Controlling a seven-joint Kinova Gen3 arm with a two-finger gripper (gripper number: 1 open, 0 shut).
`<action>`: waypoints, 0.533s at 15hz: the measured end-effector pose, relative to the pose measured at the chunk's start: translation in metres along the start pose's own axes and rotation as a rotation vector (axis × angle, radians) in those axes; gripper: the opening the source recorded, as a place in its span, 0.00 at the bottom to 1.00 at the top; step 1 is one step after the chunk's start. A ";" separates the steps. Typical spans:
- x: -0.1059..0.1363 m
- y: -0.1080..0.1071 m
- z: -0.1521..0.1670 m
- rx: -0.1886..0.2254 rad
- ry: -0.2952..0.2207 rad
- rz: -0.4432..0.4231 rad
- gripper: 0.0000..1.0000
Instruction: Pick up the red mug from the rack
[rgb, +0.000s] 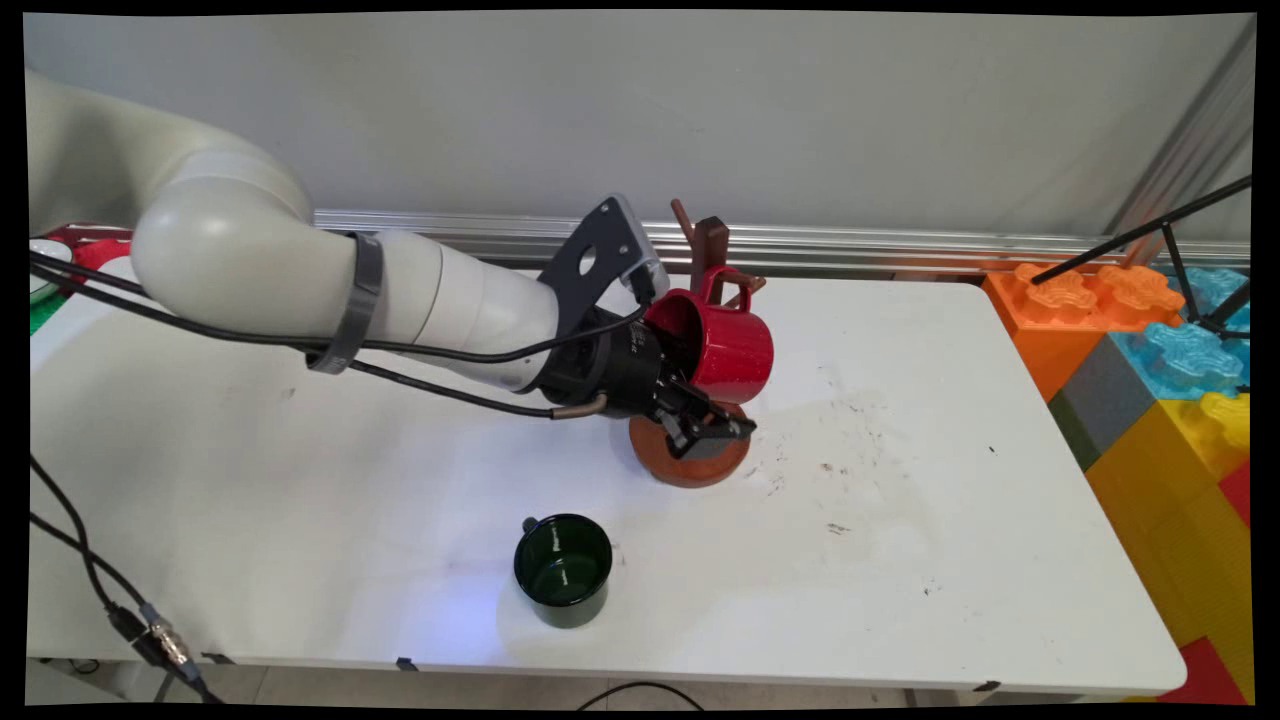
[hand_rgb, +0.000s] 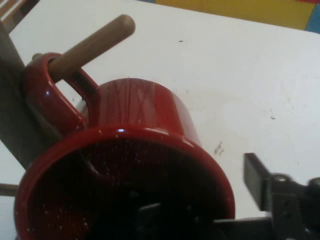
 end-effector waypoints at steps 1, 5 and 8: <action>0.000 0.000 0.001 0.002 0.005 0.002 0.00; 0.001 -0.001 0.002 0.003 0.016 0.004 0.00; 0.003 0.002 -0.002 -0.007 0.021 -0.003 0.00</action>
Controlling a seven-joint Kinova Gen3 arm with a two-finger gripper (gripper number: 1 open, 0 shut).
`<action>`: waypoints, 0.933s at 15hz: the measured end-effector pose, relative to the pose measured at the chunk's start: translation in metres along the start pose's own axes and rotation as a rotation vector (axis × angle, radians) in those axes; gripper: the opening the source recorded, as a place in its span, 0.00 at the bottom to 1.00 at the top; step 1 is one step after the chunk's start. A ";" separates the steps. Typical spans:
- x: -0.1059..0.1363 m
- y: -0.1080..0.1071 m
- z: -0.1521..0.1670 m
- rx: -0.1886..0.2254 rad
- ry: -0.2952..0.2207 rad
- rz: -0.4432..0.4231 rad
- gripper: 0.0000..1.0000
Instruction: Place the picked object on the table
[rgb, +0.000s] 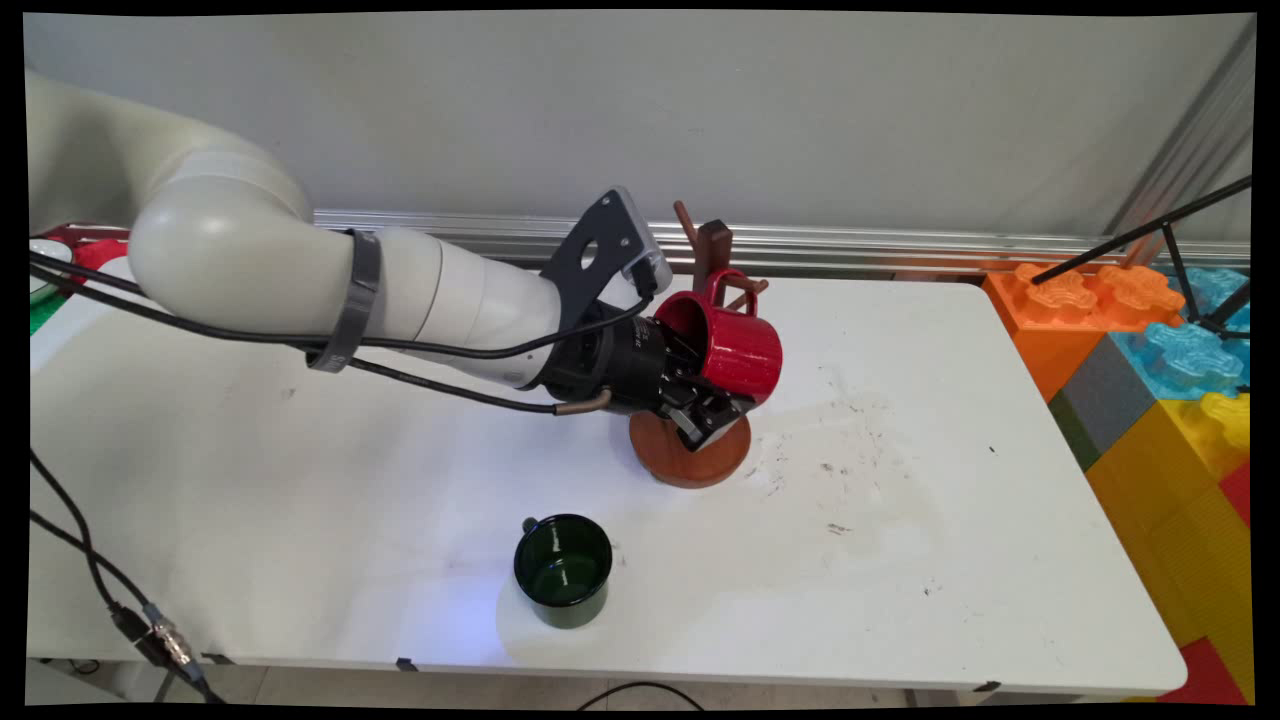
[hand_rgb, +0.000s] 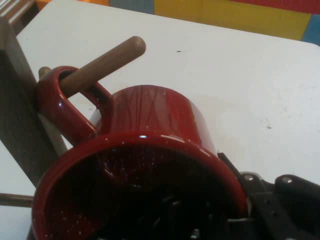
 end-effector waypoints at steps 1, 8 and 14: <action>0.001 0.001 -0.002 -0.006 0.004 -0.001 0.00; 0.015 0.011 -0.023 -0.075 0.056 0.036 0.00; 0.023 0.013 -0.036 -0.124 0.093 0.081 0.00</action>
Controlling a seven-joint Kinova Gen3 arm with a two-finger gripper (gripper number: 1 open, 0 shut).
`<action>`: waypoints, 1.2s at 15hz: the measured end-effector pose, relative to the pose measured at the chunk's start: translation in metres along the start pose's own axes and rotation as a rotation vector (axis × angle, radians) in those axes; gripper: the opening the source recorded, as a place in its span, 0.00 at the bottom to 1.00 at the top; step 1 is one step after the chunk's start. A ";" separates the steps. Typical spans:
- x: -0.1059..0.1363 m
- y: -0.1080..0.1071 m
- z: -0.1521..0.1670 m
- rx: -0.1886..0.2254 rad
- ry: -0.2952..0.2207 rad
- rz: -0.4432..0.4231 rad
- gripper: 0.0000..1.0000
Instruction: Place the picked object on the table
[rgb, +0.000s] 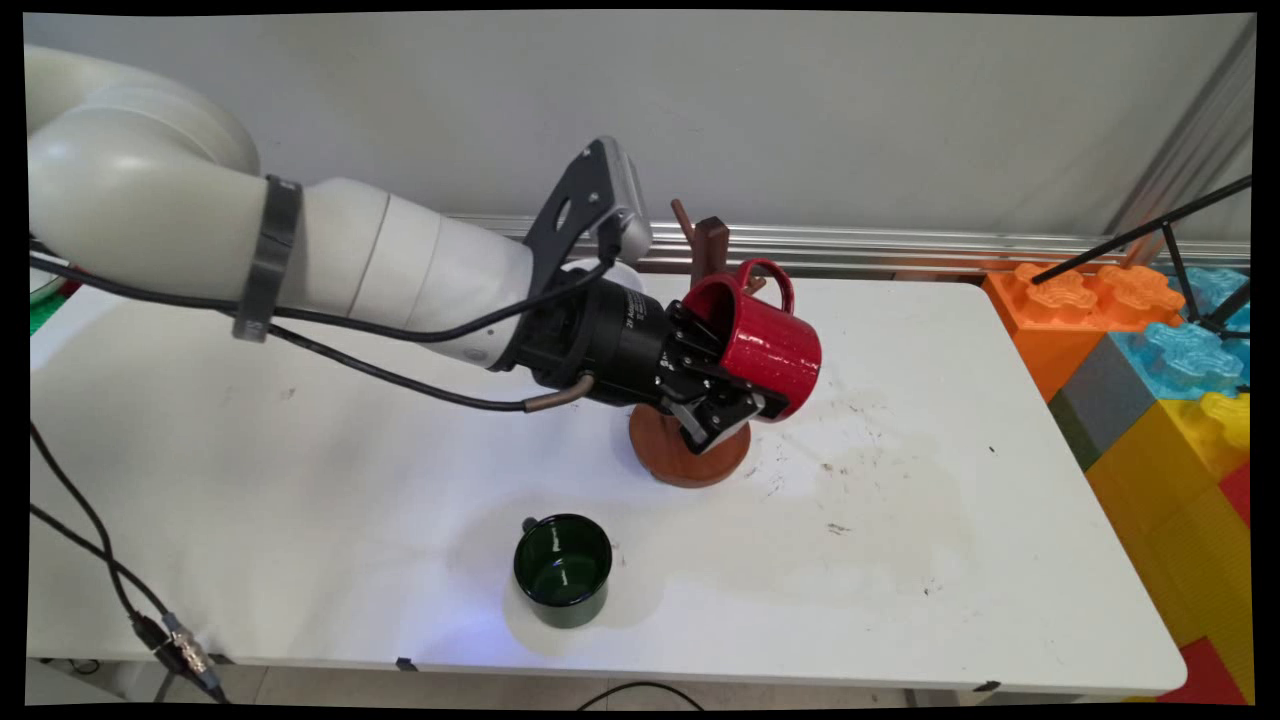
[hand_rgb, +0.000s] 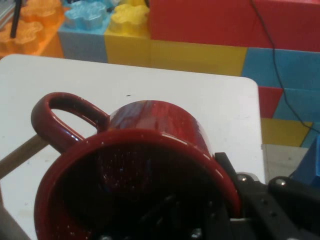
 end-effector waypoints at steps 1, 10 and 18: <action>0.001 0.000 -0.003 -0.009 0.003 0.008 0.00; 0.000 -0.012 -0.041 -0.065 -0.060 0.118 0.00; 0.013 -0.043 -0.093 -0.138 -0.196 0.334 0.00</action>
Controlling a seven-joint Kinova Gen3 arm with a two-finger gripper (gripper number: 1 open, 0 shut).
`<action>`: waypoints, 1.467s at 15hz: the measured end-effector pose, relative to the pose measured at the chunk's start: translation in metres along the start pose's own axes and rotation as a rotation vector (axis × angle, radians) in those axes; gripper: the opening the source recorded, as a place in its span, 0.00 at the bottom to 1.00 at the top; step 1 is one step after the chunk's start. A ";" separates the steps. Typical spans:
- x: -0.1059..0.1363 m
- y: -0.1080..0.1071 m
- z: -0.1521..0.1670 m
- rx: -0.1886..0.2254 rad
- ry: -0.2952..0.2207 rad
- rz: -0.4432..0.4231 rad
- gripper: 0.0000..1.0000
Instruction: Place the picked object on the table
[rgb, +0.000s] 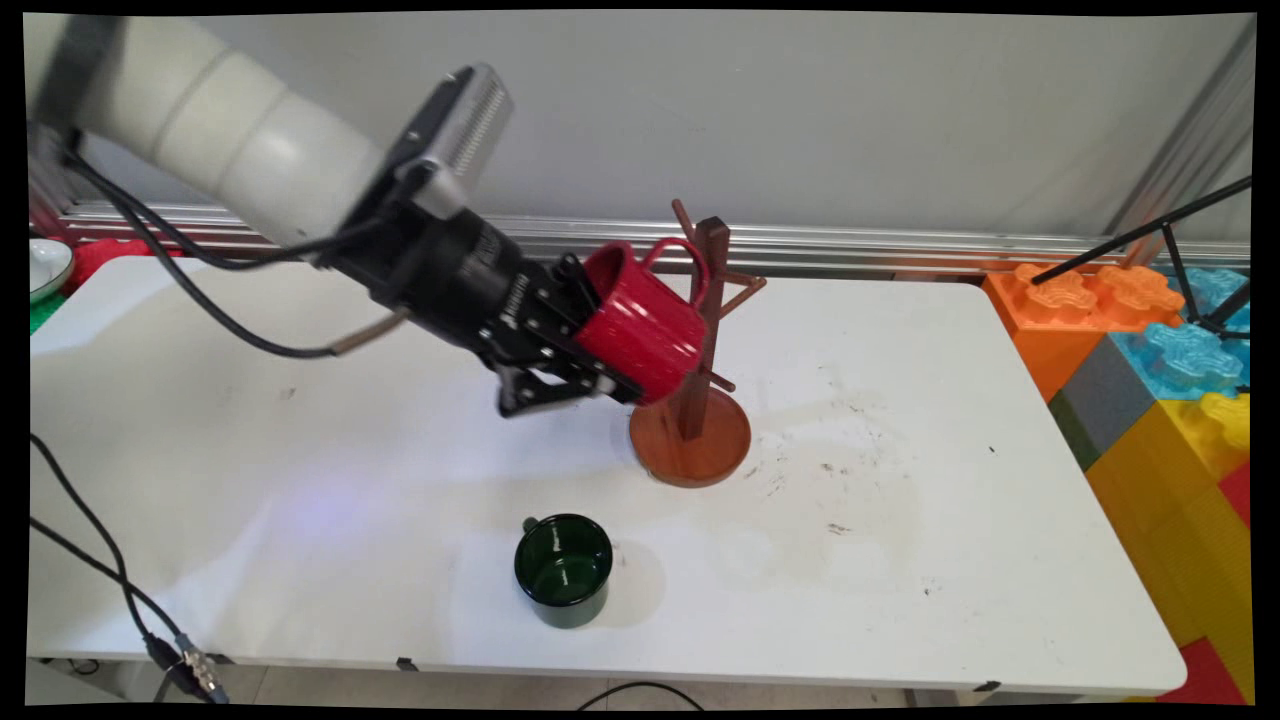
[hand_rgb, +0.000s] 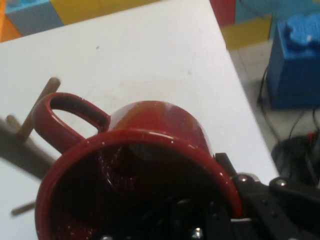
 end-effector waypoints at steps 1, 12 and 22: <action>-0.004 -0.005 -0.007 -0.003 -0.038 0.031 0.00; -0.072 -0.044 0.001 -0.051 -0.415 0.223 0.00; -0.117 -0.046 0.070 -0.150 -0.557 0.365 0.00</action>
